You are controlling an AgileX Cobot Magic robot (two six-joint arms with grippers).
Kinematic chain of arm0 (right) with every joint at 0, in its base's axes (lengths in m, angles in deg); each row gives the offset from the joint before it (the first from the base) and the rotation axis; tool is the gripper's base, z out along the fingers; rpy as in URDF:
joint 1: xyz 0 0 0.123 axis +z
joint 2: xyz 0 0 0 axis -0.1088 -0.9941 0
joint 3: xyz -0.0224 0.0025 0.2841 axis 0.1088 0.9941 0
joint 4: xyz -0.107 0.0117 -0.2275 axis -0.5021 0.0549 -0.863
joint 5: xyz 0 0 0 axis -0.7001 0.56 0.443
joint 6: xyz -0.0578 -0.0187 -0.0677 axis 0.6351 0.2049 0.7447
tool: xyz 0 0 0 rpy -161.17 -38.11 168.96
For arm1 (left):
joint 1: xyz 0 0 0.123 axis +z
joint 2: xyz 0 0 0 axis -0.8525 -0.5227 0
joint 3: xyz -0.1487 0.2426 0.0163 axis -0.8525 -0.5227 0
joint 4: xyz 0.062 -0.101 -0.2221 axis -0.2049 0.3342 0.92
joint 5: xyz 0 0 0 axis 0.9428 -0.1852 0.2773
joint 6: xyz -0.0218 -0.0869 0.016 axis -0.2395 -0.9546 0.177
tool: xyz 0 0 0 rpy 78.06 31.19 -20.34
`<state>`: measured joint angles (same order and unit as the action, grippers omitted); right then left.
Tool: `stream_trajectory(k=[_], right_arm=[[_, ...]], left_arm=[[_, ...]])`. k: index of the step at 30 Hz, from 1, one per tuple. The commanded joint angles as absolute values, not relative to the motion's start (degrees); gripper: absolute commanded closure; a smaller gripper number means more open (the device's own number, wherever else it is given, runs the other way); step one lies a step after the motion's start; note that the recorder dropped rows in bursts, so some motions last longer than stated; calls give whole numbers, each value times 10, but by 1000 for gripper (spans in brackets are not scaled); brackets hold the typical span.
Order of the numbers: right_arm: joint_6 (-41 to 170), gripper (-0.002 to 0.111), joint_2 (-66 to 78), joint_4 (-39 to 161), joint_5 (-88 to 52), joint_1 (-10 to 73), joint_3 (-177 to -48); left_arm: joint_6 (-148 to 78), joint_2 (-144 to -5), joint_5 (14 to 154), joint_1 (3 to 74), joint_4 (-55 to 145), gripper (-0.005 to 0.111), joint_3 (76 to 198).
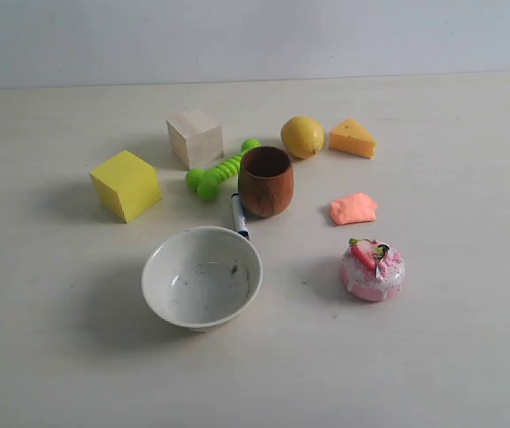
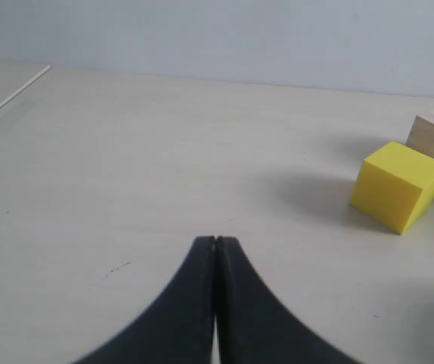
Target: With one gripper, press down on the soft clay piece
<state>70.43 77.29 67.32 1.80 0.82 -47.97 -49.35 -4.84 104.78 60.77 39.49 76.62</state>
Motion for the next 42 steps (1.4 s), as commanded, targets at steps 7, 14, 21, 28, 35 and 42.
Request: stream_trajectory(k=[7,14,21,28,35,42], right_arm=[[708,108,777,672,10,9,-477],[708,108,777,672,10,9,-477],[714,108,777,674,-84,9,-477],[714,108,777,674,-229,9,-477],[714,108,777,674,-245,9,-477],[660,108,777,694,-419,9,-477]], left_arm=[[-494,-45,1043,609,396,107,764],[-494,-45,1043,609,396,107,764],[-494,-45,1043,609,396,107,764],[-494,-45,1043,609,396,107,764],[-494,-45,1043,609,396,107,764],[-494,-45,1043,609,396,107,764]])
